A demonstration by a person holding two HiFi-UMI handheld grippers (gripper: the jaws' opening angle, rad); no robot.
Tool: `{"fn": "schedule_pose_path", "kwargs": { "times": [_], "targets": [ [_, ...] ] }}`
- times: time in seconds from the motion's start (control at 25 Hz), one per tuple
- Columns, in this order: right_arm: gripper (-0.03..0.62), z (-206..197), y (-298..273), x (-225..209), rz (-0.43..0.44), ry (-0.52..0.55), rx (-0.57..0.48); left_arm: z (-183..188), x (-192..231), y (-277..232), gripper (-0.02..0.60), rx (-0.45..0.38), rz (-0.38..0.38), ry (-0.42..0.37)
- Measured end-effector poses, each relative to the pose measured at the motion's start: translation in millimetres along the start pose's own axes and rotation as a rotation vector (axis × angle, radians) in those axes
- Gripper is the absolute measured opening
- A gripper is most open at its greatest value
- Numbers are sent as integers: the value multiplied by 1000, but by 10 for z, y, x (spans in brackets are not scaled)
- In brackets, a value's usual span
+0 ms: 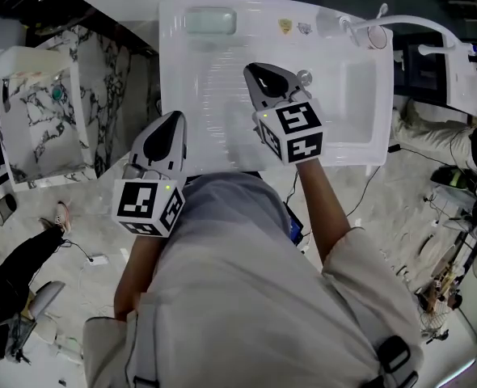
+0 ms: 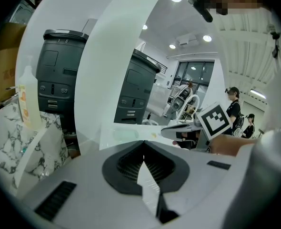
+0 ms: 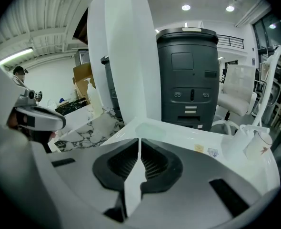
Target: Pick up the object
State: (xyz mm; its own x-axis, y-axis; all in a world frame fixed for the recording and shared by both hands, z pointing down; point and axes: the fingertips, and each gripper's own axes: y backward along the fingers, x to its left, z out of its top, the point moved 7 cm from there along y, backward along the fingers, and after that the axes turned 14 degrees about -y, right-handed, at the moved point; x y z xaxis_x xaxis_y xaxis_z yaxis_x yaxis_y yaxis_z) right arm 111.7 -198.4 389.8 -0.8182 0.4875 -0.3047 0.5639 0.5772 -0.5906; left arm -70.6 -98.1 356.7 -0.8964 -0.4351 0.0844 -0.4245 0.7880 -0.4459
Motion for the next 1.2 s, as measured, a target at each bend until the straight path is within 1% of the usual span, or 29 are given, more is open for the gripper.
{"fn": "schedule_pose_path", "kwargs": {
  "times": [0.52,0.92,1.2],
  "targets": [
    [15,39,-255,38,7,42,38,-32,111,-14,6,12,0,16],
    [17,-3,-437,61,17,85,97,-89,150,29,6,19,5,30],
    [36,25,-544,61,23,115,125,-93,184,49,6,16,14,36]
  ]
}}
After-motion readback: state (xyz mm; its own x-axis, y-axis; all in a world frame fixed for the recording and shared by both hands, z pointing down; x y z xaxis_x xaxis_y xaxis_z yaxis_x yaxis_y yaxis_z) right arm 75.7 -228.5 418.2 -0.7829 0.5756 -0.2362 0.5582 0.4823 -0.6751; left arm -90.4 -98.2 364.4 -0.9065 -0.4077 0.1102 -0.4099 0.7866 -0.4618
